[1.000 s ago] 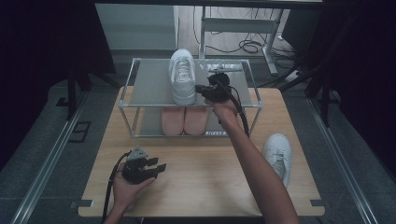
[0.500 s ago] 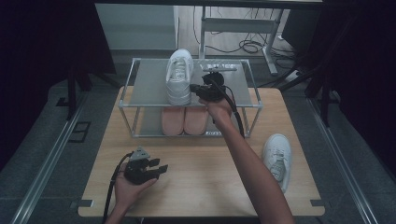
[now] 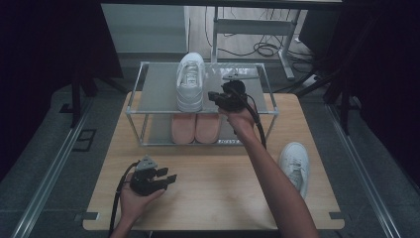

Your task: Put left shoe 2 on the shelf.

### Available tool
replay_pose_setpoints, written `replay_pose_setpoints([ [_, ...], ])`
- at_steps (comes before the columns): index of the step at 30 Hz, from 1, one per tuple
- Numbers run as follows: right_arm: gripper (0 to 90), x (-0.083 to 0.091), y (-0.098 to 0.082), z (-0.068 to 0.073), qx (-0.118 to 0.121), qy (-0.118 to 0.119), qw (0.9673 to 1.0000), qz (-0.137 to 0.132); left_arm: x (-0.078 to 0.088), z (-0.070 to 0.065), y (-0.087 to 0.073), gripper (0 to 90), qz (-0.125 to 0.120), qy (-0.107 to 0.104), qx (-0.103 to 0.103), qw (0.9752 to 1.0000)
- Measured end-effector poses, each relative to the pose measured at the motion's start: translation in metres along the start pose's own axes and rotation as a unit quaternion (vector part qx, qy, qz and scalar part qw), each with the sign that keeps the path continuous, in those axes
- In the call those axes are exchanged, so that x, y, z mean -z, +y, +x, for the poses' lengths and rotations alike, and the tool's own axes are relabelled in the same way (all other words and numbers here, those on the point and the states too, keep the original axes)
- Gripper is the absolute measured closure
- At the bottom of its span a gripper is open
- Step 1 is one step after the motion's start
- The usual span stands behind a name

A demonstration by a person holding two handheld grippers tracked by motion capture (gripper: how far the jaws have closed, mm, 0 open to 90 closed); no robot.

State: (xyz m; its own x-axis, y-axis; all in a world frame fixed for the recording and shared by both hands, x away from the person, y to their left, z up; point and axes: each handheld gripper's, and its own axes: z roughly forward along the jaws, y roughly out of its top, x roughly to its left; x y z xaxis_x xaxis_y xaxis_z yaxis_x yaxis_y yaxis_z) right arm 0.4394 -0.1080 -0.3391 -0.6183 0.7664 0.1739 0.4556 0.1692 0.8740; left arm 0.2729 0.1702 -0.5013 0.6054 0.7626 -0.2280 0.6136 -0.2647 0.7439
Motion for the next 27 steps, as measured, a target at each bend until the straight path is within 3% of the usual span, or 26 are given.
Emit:
replay_pose_setpoints([
  [20, 89.7, 0.066, -0.049, -0.004, 0.032, 0.017, 0.9994, 0.004, 0.001, 0.001, 0.000, 52.5, 0.000, 0.003, 0.003, 1.0000],
  [27, 89.5, 0.083, -0.070, -0.008, 0.034, 0.021, 0.9990, 0.020, 0.001, 0.002, 0.000, 52.3, 0.003, 0.004, 0.004, 1.0000],
])
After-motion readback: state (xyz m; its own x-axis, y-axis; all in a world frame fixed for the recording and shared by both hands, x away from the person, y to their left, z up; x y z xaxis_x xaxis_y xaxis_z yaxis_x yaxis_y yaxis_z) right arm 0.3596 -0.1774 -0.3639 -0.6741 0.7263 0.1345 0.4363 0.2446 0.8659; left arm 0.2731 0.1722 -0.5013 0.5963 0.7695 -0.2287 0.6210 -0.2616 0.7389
